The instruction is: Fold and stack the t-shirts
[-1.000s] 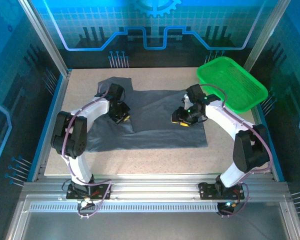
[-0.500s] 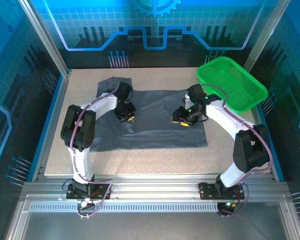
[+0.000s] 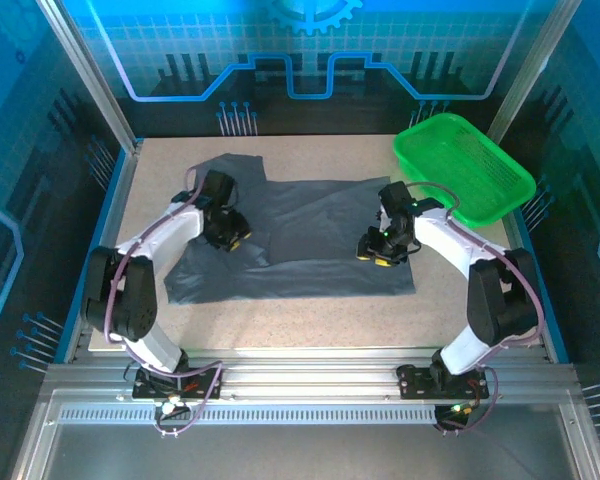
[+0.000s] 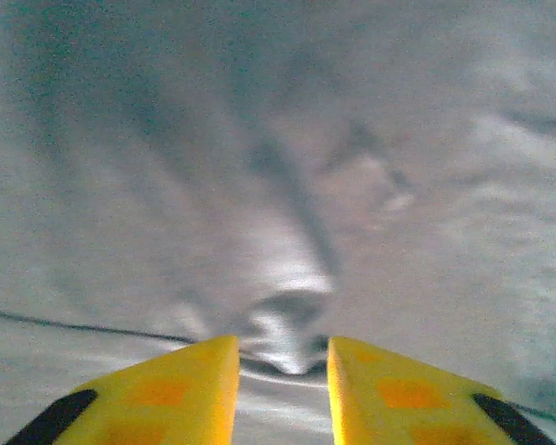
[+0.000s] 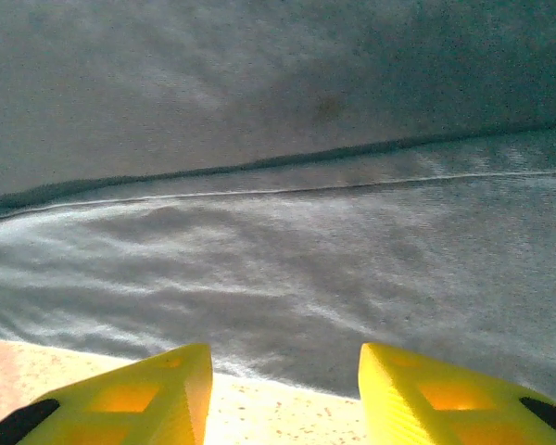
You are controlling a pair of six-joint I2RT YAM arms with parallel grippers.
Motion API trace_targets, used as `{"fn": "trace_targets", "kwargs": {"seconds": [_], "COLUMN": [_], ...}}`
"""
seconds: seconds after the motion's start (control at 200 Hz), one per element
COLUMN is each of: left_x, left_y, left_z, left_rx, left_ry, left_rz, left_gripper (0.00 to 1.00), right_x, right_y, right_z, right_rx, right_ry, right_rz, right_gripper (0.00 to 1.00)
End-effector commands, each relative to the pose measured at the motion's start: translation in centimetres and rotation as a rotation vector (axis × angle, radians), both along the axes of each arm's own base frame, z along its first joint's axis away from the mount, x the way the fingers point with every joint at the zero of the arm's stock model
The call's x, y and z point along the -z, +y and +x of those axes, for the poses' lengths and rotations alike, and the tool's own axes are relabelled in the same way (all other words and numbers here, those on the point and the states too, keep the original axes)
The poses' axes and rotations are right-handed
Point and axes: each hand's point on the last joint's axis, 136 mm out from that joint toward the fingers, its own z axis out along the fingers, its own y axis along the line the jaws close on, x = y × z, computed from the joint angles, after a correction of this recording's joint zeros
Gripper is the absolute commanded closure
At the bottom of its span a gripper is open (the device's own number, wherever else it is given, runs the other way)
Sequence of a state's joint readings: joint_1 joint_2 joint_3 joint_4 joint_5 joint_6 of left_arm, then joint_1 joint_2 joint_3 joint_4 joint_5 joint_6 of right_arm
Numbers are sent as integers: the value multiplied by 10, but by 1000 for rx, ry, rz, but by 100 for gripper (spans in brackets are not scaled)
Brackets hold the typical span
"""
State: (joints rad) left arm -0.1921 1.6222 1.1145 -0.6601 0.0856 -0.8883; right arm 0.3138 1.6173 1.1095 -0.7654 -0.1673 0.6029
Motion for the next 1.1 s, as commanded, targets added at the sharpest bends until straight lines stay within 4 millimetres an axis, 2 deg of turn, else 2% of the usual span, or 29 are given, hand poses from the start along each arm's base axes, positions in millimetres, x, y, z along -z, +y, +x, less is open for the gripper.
{"fn": "trace_targets", "kwargs": {"seconds": [0.0,0.2,0.385,0.575,0.72,0.91,1.02,1.09], "left_x": [34,68,81,86,86,87,87,76], "left_y": [12,30,48,68,77,81,80,83], "left_z": [-35,-63,-94,-131,-150,-161,-156,-145], "left_rx": [-95,-205,-285,-392,-421,-428,-419,-404], "left_ry": [136,244,310,349,362,356,343,309], "left_rz": [-46,-30,24,5,-12,-27,-39,-26], "left_gripper": [73,75,75,75,75,74,74,73], "right_x": [19,46,67,69,66,61,59,51], "right_y": [-6,8,19,37,52,69,68,67], "right_z": [-15,-31,-47,-69,-88,-106,-106,-100], "right_rx": [-19,-77,-152,-212,-219,-218,-215,-217], "right_ry": [69,154,226,253,284,325,323,288], "right_rz": [-104,-186,-268,-286,-263,-213,-223,-232], "right_gripper": [55,56,57,57,56,56,56,55]}}
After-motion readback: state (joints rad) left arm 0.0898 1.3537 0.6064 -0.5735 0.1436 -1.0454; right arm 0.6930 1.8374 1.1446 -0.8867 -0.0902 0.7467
